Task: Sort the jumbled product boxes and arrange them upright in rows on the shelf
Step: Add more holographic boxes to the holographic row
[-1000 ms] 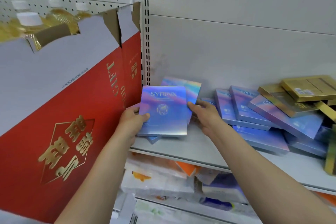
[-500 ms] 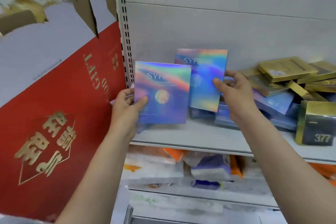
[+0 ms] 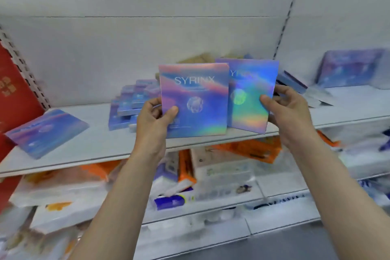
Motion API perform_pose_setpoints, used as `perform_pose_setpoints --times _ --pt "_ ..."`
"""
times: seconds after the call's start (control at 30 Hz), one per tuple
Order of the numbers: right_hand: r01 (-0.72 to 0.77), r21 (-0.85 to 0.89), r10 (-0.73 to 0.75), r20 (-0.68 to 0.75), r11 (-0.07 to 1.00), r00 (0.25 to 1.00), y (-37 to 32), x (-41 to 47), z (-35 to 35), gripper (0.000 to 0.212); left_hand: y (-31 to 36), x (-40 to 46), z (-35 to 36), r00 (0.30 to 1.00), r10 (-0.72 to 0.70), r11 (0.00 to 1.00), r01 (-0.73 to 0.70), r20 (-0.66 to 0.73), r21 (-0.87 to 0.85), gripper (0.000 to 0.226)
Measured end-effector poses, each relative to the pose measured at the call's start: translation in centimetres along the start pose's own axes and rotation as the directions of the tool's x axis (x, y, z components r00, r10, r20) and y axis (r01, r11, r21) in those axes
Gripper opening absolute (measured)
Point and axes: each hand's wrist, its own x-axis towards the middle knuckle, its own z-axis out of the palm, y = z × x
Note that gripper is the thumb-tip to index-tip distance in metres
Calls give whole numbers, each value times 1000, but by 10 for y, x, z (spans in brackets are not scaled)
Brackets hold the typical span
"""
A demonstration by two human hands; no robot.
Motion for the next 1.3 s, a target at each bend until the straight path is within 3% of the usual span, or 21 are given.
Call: perform_pose_setpoints --times 0.27,0.6,0.93,1.3 --pt "-32 -19 28 -175 999 984 10 10 -187 25 -70 -52 176 986 -88 996 87 141 12 26" --pt "-62 -25 51 -325 998 944 34 87 -348 29 -155 -25 356 953 -116 993 121 279 0 20" --pt "-94 -99 72 -208 991 976 52 278 -455 26 -205 68 519 984 -55 997 63 172 -41 21" --pt "-123 -125 131 61 984 989 117 440 -462 32 -235 120 561 997 -14 998 18 -72 65 21"
